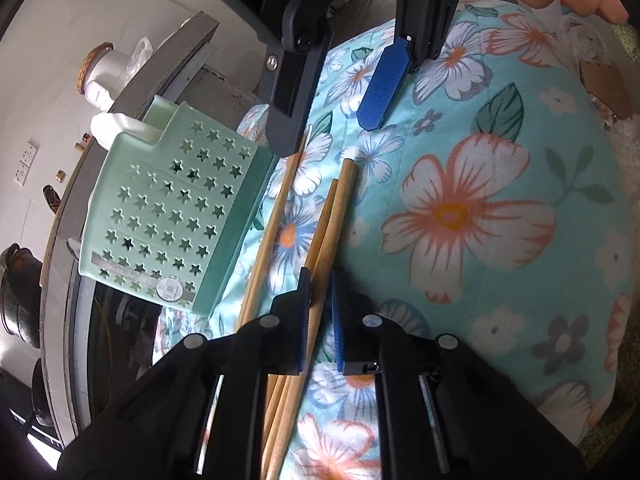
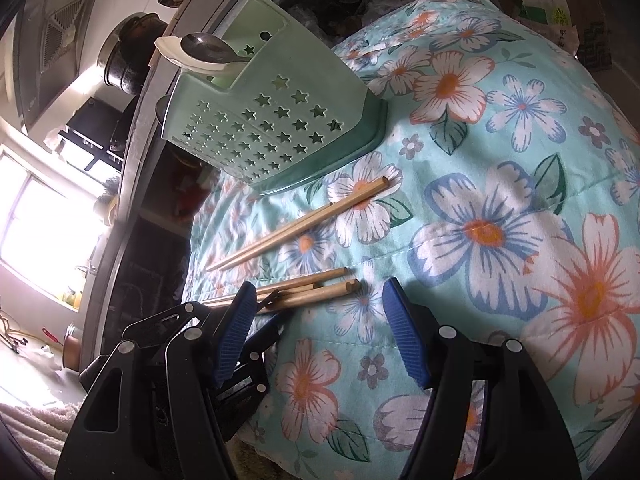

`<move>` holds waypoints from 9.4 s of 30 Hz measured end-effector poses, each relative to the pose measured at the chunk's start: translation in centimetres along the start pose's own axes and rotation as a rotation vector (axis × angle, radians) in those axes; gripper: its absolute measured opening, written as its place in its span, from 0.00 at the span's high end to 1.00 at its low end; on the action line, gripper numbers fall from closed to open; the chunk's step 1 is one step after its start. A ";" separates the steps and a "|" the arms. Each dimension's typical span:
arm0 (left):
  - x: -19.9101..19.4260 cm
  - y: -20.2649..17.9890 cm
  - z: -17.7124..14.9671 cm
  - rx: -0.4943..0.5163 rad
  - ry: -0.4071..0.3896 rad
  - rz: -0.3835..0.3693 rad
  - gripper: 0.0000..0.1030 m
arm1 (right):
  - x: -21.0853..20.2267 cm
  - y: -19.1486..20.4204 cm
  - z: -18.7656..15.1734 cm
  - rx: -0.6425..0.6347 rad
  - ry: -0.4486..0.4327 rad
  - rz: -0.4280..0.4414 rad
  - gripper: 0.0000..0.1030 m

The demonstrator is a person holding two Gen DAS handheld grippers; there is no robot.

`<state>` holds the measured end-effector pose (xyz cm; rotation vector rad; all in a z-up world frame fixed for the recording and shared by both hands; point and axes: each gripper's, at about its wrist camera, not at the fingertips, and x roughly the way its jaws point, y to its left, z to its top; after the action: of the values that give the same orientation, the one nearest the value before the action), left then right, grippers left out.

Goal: Organize utensils
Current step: 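Close the left gripper on one chopstick and lift it upright, then grasp a wooden chopstick with the right gripper while the left holds its chopstick, then drop the chopstick into the mint holder with the left gripper while the right carries its chopstick, then insert the right gripper's chopstick into the mint holder and open, then withdraw both open grippers from the mint holder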

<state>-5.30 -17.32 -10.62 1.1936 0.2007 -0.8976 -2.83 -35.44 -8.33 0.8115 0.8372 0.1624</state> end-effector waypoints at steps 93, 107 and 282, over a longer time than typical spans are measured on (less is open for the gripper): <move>-7.3 18.0 -8.2 -1.235 -0.251 -0.209 0.95 | 4.3 -3.4 -0.8 0.531 -0.029 0.143 0.90; -7.5 17.7 -8.0 -1.232 -0.243 -0.211 0.95 | 5.8 -3.1 -0.1 0.583 -0.031 0.085 0.90; -5.9 15.7 -13.9 -1.326 -0.123 -0.043 0.15 | -10.9 13.8 1.8 -0.302 -0.539 -0.051 0.50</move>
<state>6.02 -1.15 -1.52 -0.0980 0.6025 -0.6400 -6.51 -31.52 8.50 0.5104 0.3118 0.0182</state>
